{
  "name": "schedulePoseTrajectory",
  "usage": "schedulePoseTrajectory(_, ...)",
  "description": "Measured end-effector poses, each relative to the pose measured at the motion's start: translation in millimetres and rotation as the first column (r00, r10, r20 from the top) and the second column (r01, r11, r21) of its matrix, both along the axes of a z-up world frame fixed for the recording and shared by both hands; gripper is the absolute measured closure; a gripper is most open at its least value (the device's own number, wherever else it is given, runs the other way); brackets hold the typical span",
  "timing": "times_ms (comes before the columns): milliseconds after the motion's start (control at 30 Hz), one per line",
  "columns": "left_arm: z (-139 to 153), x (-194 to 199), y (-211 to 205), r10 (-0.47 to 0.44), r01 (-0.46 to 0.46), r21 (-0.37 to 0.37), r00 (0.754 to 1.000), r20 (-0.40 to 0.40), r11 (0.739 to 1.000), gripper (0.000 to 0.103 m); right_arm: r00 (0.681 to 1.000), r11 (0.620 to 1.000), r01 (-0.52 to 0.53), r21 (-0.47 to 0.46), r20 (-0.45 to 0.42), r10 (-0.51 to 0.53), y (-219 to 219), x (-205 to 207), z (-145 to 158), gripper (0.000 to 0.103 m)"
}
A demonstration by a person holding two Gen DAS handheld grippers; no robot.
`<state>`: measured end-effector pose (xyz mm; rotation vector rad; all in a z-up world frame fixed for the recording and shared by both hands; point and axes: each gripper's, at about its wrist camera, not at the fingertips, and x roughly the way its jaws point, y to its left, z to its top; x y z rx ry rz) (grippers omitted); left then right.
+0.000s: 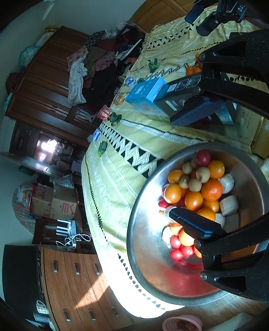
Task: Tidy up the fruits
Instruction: 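Move both open grippers back to the fruit pile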
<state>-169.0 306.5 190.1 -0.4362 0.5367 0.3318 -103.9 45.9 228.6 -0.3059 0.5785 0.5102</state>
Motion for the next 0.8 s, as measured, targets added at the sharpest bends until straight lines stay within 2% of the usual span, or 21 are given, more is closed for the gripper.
schedulePoseTrajectory(233,20,25,-71,-0.139,0.138,0.060,0.990,0.019,0.989,0.020,0.997,0.997,0.074,0.015,0.004,-0.074,-45,6,-1,0.014)
schedulePoseTrajectory(300,25,37,-105,-0.223,0.220,0.104,0.975,0.019,0.970,0.020,0.994,0.994,0.106,0.017,-0.002,-0.106,-64,11,-8,0.011)
schedulePoseTrajectory(367,26,50,-146,-0.324,0.320,0.135,0.946,0.007,0.938,0.019,0.987,0.987,0.156,0.027,-0.038,-0.155,-93,22,-24,0.004)
schedulePoseTrajectory(400,23,58,-169,-0.372,0.368,0.138,0.928,-0.003,0.919,0.012,0.980,0.981,0.190,0.032,-0.070,-0.187,-110,30,-36,0.004)
schedulePoseTrajectory(433,18,66,-191,-0.407,0.407,0.137,0.913,-0.024,0.903,0.006,0.969,0.973,0.226,0.036,-0.112,-0.221,-132,40,-52,0.004)
schedulePoseTrajectory(533,-7,95,-249,-0.501,0.510,0.113,0.860,-0.100,0.853,0.005,0.922,0.940,0.340,-0.027,-0.186,-0.339,-191,65,-105,0.004)
schedulePoseTrajectory(600,-34,120,-281,-0.534,0.552,0.082,0.828,-0.171,0.830,0.005,0.887,0.920,0.385,-0.075,-0.246,-0.391,-226,82,-137,0.006)
schedulePoseTrajectory(700,-78,155,-311,-0.530,0.563,0.051,0.802,-0.274,0.825,0.005,0.856,0.901,0.427,-0.073,-0.289,-0.429,-267,100,-164,0.008)
schedulePoseTrajectory(800,-120,183,-330,-0.501,0.551,0.042,0.787,-0.361,0.834,0.005,0.834,0.890,0.450,-0.076,-0.321,-0.449,-288,113,-183,0.007)
